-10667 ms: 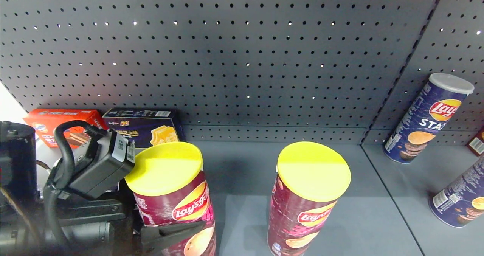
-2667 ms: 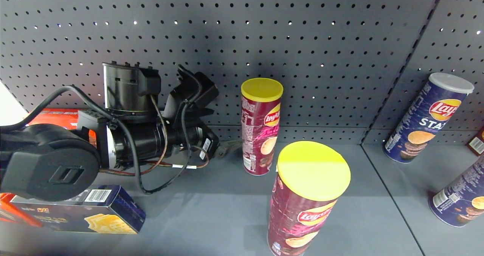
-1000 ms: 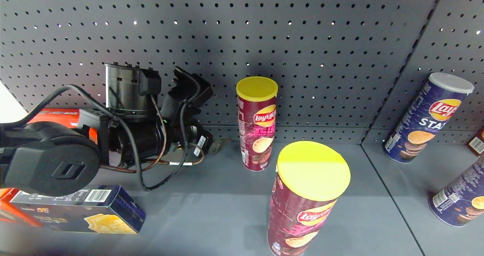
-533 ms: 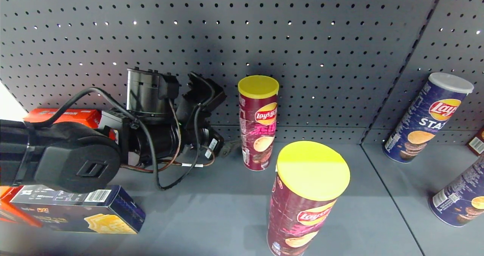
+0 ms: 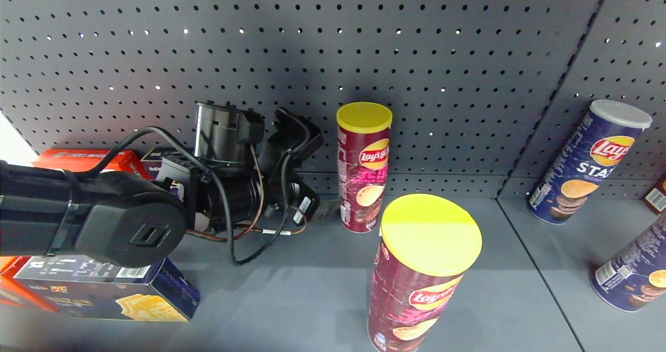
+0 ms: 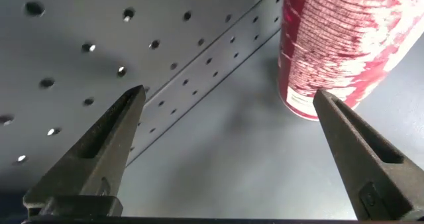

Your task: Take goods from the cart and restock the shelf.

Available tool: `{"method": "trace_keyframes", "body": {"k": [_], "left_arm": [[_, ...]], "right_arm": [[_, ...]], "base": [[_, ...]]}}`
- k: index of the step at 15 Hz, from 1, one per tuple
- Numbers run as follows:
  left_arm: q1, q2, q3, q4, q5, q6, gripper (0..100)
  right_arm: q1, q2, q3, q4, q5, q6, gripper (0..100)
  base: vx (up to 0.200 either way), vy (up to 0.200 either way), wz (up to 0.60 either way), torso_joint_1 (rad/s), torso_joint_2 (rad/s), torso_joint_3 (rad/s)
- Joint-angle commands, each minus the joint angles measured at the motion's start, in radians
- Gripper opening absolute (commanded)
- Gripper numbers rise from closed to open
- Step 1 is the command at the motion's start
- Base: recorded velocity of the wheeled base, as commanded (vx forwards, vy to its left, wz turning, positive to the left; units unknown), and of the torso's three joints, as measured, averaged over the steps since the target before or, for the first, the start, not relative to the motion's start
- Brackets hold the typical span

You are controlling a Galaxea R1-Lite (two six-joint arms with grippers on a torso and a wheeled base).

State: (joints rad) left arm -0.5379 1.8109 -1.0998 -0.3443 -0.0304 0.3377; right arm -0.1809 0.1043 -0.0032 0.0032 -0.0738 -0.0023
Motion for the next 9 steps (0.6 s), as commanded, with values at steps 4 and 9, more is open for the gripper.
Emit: {"method": "trace_keyframes", "body": {"k": [4,9], "left_arm": [[-0.024,0.031,-0.022,0.001,0.0,0.0,100],[-0.028,0.054,-0.041,0.001,0.0,0.0,100]], "right_arm": [[0.0,0.002,0.0,0.0,0.0,-0.001,100],[0.0,0.0,0.0,0.0,0.0,-0.001,100]], "base": [[0.0,0.0,0.0,0.0,0.0,0.0],[0.0,0.0,0.0,0.0,0.0,0.0]]}}
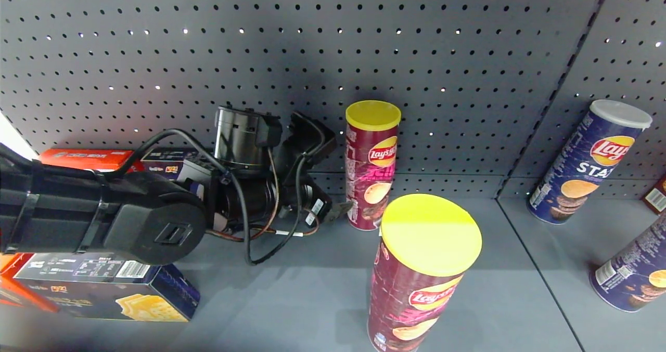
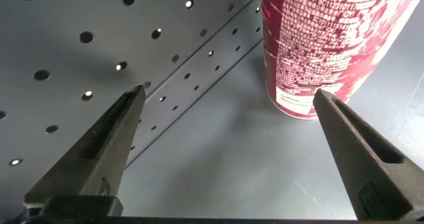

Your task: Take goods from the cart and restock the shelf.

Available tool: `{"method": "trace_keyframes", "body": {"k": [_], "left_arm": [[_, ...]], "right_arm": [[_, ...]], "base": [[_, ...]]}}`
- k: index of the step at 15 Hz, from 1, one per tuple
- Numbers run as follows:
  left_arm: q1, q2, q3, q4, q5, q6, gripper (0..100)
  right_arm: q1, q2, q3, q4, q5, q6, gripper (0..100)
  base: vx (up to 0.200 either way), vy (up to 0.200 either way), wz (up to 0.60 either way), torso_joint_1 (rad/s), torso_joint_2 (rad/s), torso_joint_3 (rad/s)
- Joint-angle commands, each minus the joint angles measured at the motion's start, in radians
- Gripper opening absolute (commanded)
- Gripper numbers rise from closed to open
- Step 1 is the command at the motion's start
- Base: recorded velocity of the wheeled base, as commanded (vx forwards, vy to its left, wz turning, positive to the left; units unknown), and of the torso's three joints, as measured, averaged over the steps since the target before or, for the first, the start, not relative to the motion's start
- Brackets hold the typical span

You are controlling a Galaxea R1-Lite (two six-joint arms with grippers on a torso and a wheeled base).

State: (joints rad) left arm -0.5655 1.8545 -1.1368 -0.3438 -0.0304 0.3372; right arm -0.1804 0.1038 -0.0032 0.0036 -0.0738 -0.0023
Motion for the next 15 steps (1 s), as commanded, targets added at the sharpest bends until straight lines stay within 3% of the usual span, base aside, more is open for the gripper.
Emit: {"method": "trace_keyframes", "body": {"k": [1,7,15], "left_arm": [[-0.008,0.015,-0.011,0.0,0.0,0.0,100],[-0.027,0.035,-0.021,-0.001,0.001,-0.012,100],[-0.005,-0.377,0.149,0.002,0.061,-0.007,100]], "right_arm": [[-0.001,0.0,0.0,-0.001,0.0,-0.001,100],[-0.001,0.002,0.0,0.001,0.0,-0.001,100],[-0.001,0.0,0.0,-0.001,0.0,-0.001,100]], "base": [[0.0,0.0,0.0,0.0,0.0,0.0],[0.0,0.0,0.0,0.0,0.0,0.0],[0.0,0.0,0.0,0.0,0.0,0.0]]}}
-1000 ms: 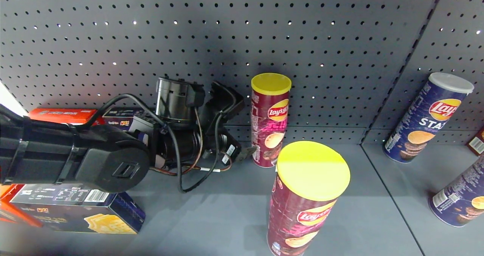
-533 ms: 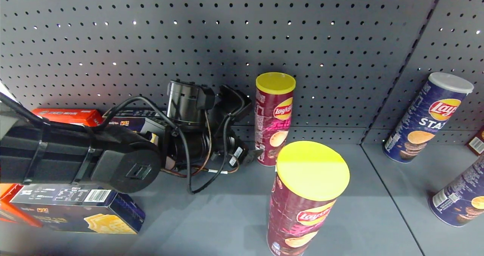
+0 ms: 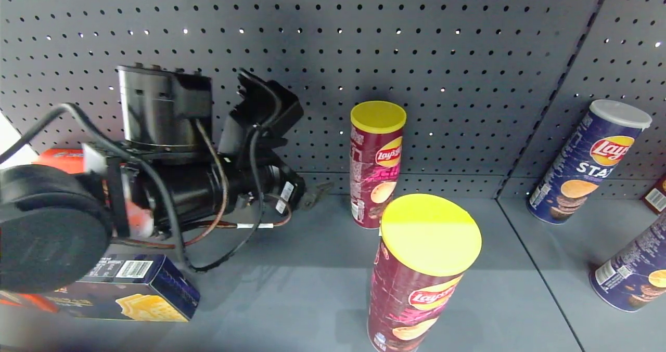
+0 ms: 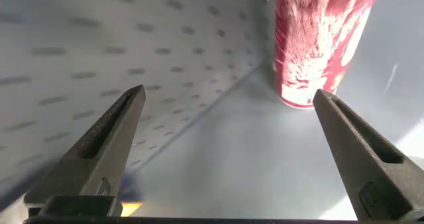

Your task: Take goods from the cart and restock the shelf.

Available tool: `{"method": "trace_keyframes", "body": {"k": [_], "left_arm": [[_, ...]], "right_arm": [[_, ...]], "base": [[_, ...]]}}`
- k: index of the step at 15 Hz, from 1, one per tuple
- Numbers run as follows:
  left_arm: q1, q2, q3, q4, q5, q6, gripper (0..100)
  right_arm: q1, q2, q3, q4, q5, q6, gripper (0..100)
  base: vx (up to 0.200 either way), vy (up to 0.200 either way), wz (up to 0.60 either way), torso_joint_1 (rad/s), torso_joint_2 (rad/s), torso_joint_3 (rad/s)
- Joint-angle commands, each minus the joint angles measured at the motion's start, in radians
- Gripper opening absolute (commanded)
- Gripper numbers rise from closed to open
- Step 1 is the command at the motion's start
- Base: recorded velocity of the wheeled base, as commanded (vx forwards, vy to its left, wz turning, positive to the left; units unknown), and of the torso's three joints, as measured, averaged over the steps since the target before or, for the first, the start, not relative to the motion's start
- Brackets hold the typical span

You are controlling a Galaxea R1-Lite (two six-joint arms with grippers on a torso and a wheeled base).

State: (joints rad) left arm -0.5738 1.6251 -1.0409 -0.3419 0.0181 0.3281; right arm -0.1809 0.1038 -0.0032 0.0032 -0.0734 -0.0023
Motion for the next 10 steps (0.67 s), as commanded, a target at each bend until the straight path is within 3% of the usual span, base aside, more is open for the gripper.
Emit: {"method": "trace_keyframes", "body": {"k": [1,6,8,9,10], "left_arm": [[0.005,-0.22,0.091,0.0,0.013,0.0,100],[0.014,-0.525,0.363,-0.008,0.019,0.002,100],[0.009,-0.642,0.429,-0.003,0.129,0.002,100],[0.009,-0.645,0.432,-0.003,0.134,0.002,100],[0.015,-0.745,0.504,0.0,0.2,0.002,100]], "right_arm": [[0.0,0.0,0.0,0.0,0.0,-0.001,100],[0.0,0.002,0.0,0.0,0.0,-0.001,100],[0.0,0.0,0.0,0.0,0.0,0.001,100],[0.0,0.0,0.0,0.0,0.0,-0.001,100],[0.0,0.0,0.0,0.0,0.0,-0.001,100]], "base": [[0.0,0.0,0.0,0.0,0.0,0.0],[0.0,0.0,0.0,0.0,0.0,0.0],[0.0,0.0,0.0,0.0,0.0,0.0],[0.0,0.0,0.0,0.0,0.0,0.0],[0.0,0.0,0.0,0.0,0.0,0.0]]}}
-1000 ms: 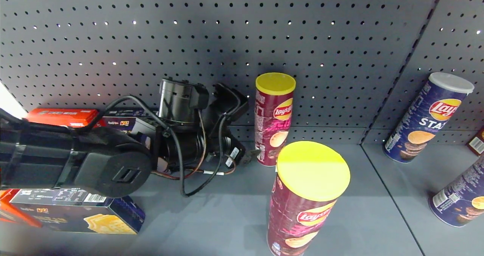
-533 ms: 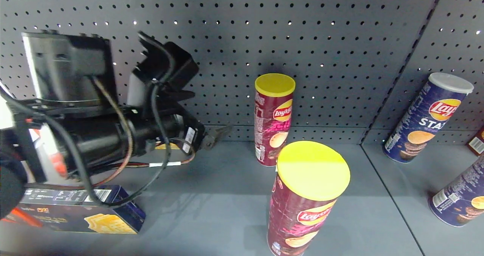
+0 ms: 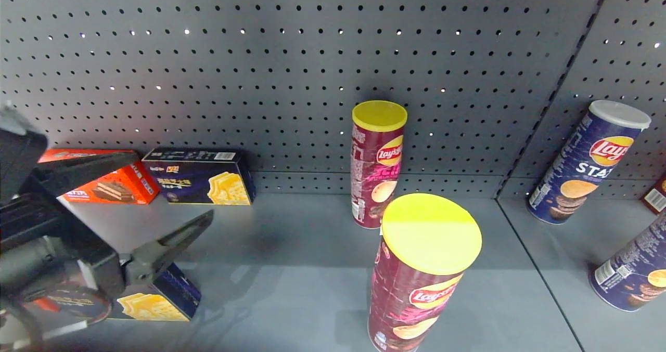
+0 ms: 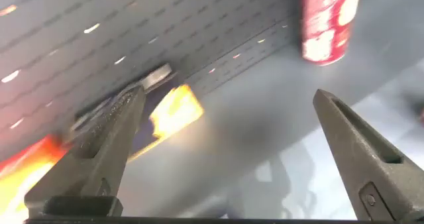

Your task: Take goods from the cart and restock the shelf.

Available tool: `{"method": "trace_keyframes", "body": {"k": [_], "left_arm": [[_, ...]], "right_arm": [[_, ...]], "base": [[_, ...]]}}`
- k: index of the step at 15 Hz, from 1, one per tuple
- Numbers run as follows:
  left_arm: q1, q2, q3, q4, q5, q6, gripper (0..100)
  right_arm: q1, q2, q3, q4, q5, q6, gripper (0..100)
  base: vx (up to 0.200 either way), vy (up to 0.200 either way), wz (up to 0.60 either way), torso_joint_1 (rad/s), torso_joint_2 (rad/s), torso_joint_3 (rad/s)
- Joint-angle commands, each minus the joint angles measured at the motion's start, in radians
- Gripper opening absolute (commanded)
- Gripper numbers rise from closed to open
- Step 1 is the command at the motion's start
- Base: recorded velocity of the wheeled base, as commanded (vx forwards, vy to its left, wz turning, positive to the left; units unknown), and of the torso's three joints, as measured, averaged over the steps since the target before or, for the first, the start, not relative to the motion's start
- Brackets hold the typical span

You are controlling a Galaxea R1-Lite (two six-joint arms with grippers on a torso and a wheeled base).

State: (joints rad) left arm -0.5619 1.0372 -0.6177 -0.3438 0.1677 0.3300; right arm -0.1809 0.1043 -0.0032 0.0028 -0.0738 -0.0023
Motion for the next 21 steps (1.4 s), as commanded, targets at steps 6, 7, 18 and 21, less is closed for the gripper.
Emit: {"method": "trace_keyframes", "body": {"k": [6,7,18,21], "left_arm": [[0.03,-0.594,0.384,0.019,0.23,0.126,100],[0.071,-0.677,0.437,0.068,0.23,0.113,100],[0.244,-0.961,0.5,0.523,0.225,-0.022,100],[0.226,-0.945,0.5,0.523,0.224,-0.022,100]], "right_arm": [[0.0,0.002,0.0,0.002,0.0,-0.001,100],[0.0,0.002,0.0,0.002,0.0,-0.001,100],[-0.002,-0.001,0.0,-0.001,0.0,-0.01,100],[-0.015,0.031,-0.001,-0.004,-0.015,0.099,100]], "base": [[0.0,0.0,0.0,0.0,0.0,0.0],[0.0,0.0,0.0,0.0,0.0,0.0],[0.0,0.0,0.0,0.0,0.0,0.0],[0.0,0.0,0.0,0.0,0.0,0.0]]}}
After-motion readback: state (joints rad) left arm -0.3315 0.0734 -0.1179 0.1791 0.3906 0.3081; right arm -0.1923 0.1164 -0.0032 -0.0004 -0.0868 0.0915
